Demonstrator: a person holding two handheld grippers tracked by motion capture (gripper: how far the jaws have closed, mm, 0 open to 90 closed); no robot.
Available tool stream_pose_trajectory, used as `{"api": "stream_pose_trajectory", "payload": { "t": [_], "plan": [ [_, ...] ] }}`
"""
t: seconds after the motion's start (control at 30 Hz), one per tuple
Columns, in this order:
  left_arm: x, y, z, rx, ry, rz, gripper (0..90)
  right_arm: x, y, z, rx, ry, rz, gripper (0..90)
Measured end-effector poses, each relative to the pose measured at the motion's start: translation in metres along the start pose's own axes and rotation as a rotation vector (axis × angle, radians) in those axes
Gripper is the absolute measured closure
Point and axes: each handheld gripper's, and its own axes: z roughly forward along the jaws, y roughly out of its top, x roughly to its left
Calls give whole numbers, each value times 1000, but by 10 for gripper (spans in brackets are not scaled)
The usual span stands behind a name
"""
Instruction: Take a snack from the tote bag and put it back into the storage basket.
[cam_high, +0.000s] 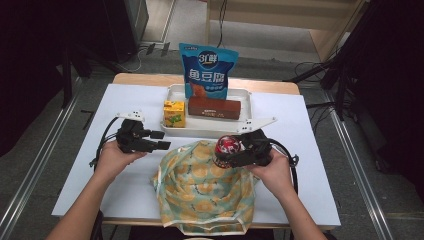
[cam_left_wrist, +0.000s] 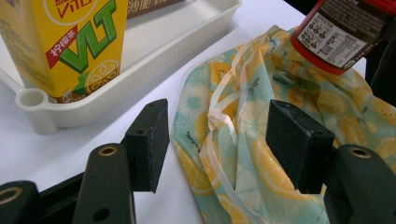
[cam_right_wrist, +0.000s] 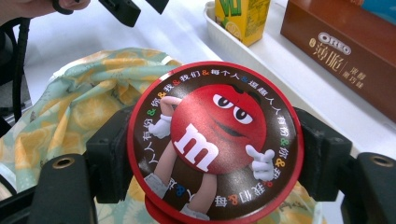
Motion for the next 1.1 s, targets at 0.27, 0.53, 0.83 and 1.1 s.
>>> {"api": "stream_pose_trajectory", "payload": {
  "t": [0.27,0.53,0.83,1.1],
  "plan": [
    [0,0,0,6,3,2,399,-3,8,-5,-10,-5,-3,263],
    [0,0,0,3,1,-1,399,-8,15,-9,-24,-12,-5,263],
    [0,0,0,-2,-1,1,400,-11,18,-6,-12,-10,2,263],
    [-1,-1,-1,2,0,1,399,-15,22,-5,-14,-19,6,263]
  ]
}}
